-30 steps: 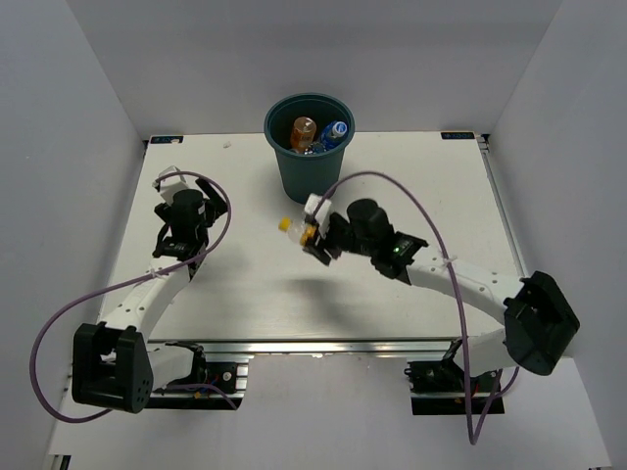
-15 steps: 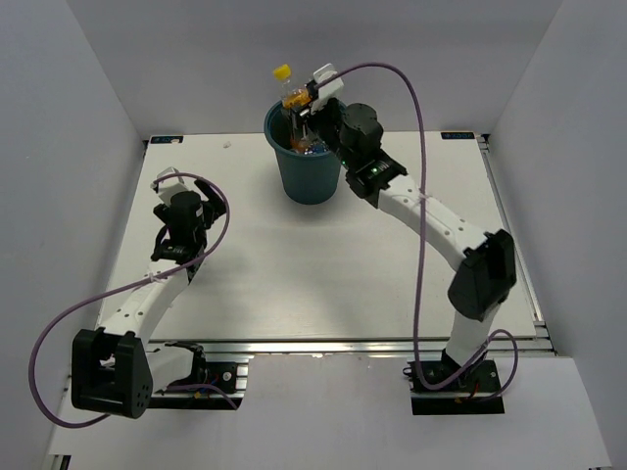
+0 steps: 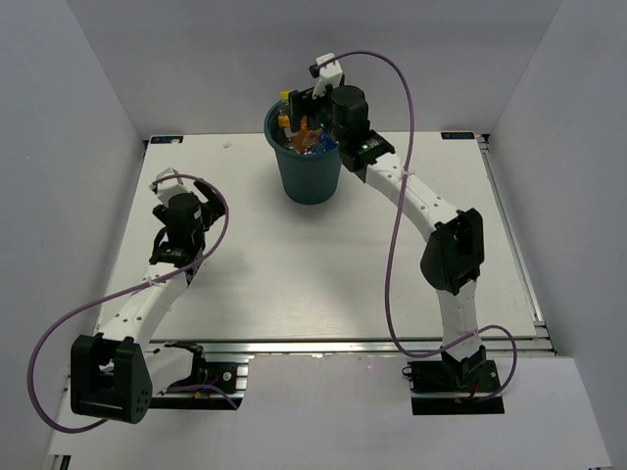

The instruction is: Put the plastic bottles in the bin

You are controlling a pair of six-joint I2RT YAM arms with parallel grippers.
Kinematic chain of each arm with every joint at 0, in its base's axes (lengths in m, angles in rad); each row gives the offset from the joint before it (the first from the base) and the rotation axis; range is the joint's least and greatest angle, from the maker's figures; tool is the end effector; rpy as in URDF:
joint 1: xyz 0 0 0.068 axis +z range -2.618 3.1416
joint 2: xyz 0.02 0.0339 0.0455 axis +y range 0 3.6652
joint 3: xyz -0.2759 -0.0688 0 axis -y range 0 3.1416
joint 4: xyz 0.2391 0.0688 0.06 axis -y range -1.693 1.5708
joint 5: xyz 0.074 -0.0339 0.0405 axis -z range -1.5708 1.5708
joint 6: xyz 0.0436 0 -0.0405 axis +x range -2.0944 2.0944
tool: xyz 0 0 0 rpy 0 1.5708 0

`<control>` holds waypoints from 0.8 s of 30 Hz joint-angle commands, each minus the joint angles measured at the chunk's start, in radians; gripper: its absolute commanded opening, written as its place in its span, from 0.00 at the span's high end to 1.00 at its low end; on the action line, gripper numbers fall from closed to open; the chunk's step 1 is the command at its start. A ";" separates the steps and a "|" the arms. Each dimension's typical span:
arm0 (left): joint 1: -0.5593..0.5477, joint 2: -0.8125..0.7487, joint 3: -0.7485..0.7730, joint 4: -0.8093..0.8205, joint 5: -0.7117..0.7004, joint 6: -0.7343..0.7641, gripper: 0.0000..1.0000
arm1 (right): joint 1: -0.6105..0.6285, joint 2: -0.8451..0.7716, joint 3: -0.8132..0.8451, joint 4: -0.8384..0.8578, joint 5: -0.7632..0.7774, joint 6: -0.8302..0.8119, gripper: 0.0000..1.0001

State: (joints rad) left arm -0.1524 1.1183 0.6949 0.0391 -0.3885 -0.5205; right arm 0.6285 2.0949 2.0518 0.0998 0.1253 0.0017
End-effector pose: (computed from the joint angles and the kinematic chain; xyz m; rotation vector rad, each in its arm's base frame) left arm 0.2477 -0.0213 0.2752 -0.5983 1.8305 -0.0704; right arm 0.4211 0.2993 0.4087 -0.3738 1.4820 0.4093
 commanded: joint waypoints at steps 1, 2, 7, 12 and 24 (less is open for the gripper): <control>0.008 -0.005 0.009 0.013 0.022 0.007 0.02 | 0.007 -0.151 0.016 0.023 -0.058 0.004 0.11; 0.007 -0.006 0.009 0.015 0.025 0.008 0.02 | 0.004 -0.182 -0.023 0.028 -0.081 0.004 0.11; 0.008 -0.012 -0.003 0.039 0.071 0.017 0.02 | -0.071 -0.442 -0.419 0.138 -0.219 0.150 0.11; 0.008 -0.008 0.003 0.030 0.062 0.020 0.02 | -0.190 -0.735 -0.746 0.158 -0.244 0.164 0.11; 0.010 0.034 0.018 0.036 0.105 0.016 0.02 | -0.303 -1.274 -1.645 0.173 0.253 0.431 0.11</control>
State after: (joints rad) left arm -0.1513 1.1526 0.6949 0.0612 -0.3122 -0.5095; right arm 0.3252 0.9001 0.4664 0.2054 0.2413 0.3027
